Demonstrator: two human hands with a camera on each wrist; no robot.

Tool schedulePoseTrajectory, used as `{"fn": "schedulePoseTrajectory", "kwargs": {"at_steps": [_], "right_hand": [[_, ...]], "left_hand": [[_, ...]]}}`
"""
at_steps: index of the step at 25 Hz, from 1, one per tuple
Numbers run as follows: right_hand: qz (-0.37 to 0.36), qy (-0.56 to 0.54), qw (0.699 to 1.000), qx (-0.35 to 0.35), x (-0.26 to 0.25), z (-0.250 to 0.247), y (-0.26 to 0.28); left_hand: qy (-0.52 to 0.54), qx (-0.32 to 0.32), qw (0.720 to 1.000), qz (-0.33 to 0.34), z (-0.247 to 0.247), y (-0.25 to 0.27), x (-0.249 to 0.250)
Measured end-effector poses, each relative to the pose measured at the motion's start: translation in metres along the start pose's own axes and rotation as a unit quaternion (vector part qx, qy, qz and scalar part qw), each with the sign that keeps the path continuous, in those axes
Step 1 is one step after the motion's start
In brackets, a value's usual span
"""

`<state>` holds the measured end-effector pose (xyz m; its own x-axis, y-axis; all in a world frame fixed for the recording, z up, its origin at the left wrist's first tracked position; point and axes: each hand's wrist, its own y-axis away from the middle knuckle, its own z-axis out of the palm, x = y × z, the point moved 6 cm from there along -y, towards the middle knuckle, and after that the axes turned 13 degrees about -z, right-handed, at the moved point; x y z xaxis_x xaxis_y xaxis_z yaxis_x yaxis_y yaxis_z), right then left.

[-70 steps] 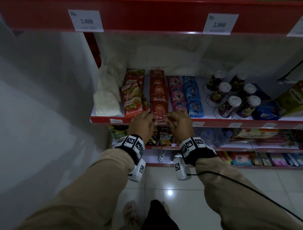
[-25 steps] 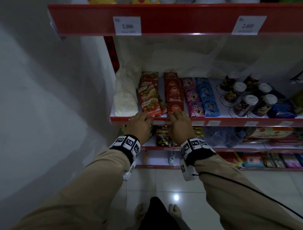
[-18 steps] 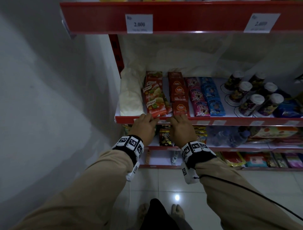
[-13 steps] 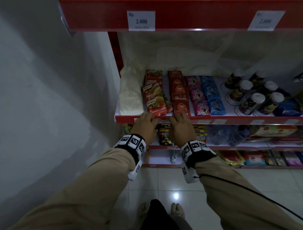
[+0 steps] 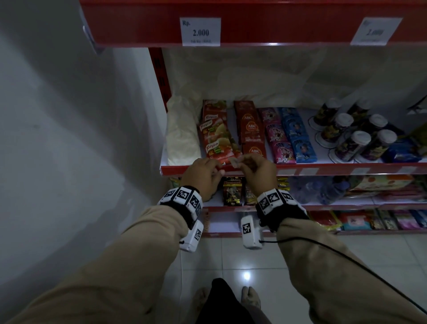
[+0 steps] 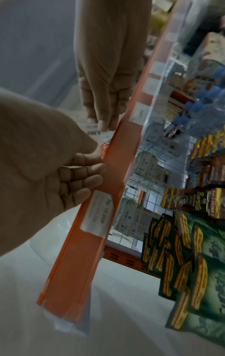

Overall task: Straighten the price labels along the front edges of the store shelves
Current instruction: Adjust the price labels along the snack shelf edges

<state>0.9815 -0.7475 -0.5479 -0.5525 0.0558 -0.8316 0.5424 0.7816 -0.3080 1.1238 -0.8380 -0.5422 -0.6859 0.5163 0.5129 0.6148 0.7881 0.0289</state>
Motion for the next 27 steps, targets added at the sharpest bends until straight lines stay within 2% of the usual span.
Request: {"fn": "schedulePoseTrajectory", "kwargs": {"at_steps": [4,8,10,13,16,18,21,24,27], "right_hand": [[0.074,-0.171,0.982,0.037,-0.003,0.013,0.000],[0.103,-0.208,0.973,0.009,-0.002,0.029,0.010],[0.092,-0.191,0.977,-0.002,-0.001,0.031,0.013],[-0.018,-0.056,0.998,-0.016,-0.014,0.019,0.007],[-0.122,0.043,0.988,-0.089,-0.030,0.015,-0.007],[-0.156,0.105,0.971,-0.146,-0.035,0.016,-0.014],[-0.124,0.119,0.972,-0.160,-0.027,0.009,-0.017],[-0.055,0.041,0.993,-0.100,-0.016,0.001,-0.015],[-0.046,0.022,0.997,-0.065,-0.014,0.000,-0.012]], "left_hand": [[0.058,0.006,0.998,-0.017,-0.004,-0.002,0.000],[0.071,0.012,0.997,-0.025,-0.004,-0.004,-0.003],[0.051,0.017,0.998,-0.026,-0.003,-0.004,-0.004],[0.023,0.017,0.999,-0.017,-0.002,-0.004,-0.003],[-0.017,0.005,1.000,0.006,0.000,-0.004,-0.002],[-0.026,0.001,1.000,0.011,0.000,-0.004,-0.004],[-0.032,-0.002,0.999,0.022,0.000,-0.003,-0.004],[-0.021,-0.005,0.999,0.030,-0.001,-0.002,-0.003],[0.013,-0.007,1.000,0.012,-0.002,-0.003,-0.006]]}}
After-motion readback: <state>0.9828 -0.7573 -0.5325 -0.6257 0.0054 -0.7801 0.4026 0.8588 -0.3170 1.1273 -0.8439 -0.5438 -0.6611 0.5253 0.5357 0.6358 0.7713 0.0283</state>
